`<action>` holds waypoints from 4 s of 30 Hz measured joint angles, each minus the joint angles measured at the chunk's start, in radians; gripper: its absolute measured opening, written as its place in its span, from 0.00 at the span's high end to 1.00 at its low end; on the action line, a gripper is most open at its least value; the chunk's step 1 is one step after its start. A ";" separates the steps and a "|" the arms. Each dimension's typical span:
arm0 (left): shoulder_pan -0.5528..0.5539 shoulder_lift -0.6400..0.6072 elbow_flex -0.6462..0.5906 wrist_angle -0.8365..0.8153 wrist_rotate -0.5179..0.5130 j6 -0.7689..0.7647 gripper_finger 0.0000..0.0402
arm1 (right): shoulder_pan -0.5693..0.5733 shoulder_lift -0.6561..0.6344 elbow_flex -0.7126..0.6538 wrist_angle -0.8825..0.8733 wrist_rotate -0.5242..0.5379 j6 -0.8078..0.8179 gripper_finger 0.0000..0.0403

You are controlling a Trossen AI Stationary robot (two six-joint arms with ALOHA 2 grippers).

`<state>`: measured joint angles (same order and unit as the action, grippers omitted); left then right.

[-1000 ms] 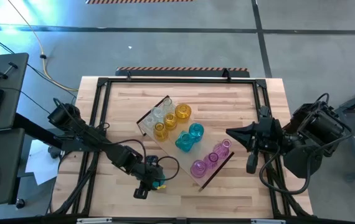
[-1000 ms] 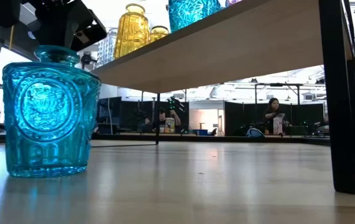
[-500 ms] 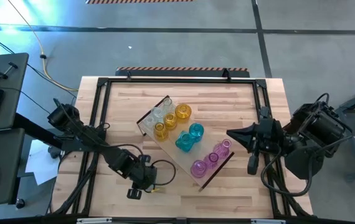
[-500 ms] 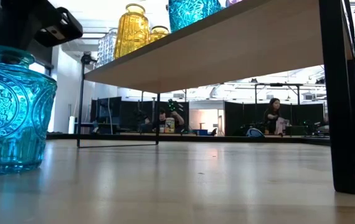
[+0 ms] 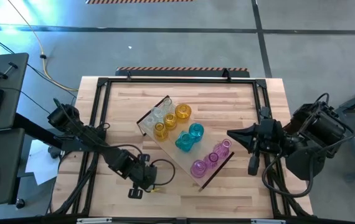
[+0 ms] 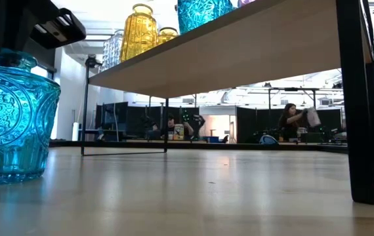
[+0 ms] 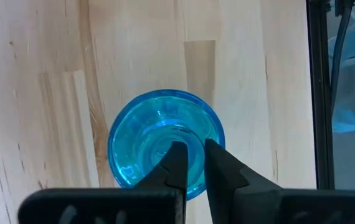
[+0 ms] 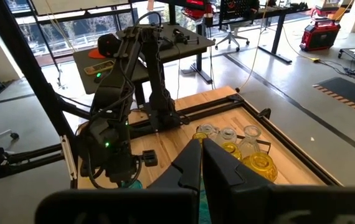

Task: Sort vases onto shelf
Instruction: Put the blue flower vase on the shelf aligned with the other blue flower vases

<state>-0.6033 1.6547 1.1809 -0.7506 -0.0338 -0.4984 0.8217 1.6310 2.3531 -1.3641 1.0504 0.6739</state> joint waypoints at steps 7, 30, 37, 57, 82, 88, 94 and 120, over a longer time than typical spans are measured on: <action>0.000 0.006 0.037 -0.059 0.029 -0.015 0.96 | -0.001 0.000 0.000 0.003 0.001 -0.001 1.00; 0.071 0.001 0.553 -0.364 -0.209 0.119 0.96 | 0.009 0.022 0.000 0.001 -0.009 -0.001 1.00; 0.149 0.001 0.588 -0.382 -0.232 0.172 0.96 | 0.028 0.032 0.000 -0.001 -0.007 0.007 1.00; 0.258 0.026 0.587 -0.365 -0.108 0.199 0.96 | 0.039 0.032 0.000 -0.001 0.006 0.024 1.00; 0.279 0.059 0.587 -0.289 -0.069 0.206 0.93 | 0.039 0.032 0.000 -0.001 0.006 0.025 1.00; 0.287 0.059 0.587 -0.293 -0.083 0.213 0.93 | 0.045 0.032 0.000 -0.001 0.007 0.025 1.00; 0.291 0.059 0.587 -0.293 -0.056 0.213 0.92 | 0.052 0.032 0.000 -0.001 0.007 0.029 1.00; 0.291 0.056 0.587 -0.290 -0.081 0.195 0.69 | 0.052 0.032 0.000 -0.001 0.011 0.028 1.00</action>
<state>-0.3122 1.7107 1.7681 -1.0406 -0.1146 -0.3031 0.8734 1.6634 2.3528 -1.3647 1.0613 0.7017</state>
